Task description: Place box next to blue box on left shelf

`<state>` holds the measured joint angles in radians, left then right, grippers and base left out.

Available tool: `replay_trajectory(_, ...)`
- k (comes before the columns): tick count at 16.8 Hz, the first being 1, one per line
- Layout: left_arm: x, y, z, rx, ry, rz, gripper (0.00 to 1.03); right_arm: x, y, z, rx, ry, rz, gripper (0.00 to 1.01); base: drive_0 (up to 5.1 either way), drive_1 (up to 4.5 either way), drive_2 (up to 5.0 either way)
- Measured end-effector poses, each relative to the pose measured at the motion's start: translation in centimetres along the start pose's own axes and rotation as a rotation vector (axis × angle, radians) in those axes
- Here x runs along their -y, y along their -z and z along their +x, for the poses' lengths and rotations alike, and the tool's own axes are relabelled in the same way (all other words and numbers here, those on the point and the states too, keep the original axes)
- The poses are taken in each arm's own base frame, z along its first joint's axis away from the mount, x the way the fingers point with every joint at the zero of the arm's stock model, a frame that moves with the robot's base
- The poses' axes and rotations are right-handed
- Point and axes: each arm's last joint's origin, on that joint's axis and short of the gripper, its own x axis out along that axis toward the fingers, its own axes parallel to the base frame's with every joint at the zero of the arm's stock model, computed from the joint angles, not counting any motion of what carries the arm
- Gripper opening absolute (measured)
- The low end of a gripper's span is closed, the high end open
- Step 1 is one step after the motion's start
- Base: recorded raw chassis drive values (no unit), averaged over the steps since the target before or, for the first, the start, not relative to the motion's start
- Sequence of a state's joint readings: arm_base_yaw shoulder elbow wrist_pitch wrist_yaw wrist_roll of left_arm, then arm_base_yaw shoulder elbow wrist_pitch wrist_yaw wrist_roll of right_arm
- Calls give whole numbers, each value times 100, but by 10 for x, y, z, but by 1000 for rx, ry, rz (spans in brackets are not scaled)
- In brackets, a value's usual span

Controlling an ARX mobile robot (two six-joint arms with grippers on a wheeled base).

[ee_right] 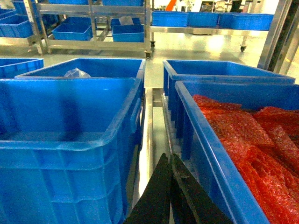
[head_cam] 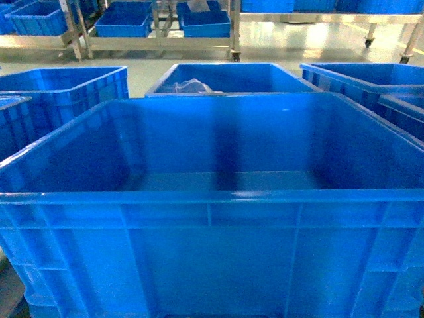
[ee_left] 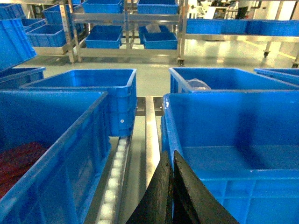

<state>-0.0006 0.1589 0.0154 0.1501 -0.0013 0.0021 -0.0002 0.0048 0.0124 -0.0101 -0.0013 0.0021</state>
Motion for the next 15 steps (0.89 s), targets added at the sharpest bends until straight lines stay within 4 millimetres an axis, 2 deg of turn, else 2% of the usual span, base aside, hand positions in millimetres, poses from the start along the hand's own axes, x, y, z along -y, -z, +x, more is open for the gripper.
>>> replay_trajectory(1,0,5,-6,-45,6,1,1,0,0,0,0,3,0,1,0,0,0)
replay_trajectory(2,0,1,-10,10,3,1,1,0,-1,0,9,2,0,1,0,0,0)
replay_trajectory(6,0,3,-10,-8,1,1,1,0,0,0,5,2,0,1,0,0,0)
replay_trajectory(7,0,3,-10,-8,1,-1,11,0,-1,0,6,2,0,7,0,0,0)
replay_trajectory(13,0,3,-10,-8,1,-1,90,0,-1,0,5,2,0,86,0,0,0)
replay_trajectory(14,0,3,-10,-8,1,0,100,0,-1,0,5,2,0,98,0,0,0)
replay_trajectory(15,0,3,-10,-8,1,-1,97,0,-1,0,5,2,0,97,0,0,0)
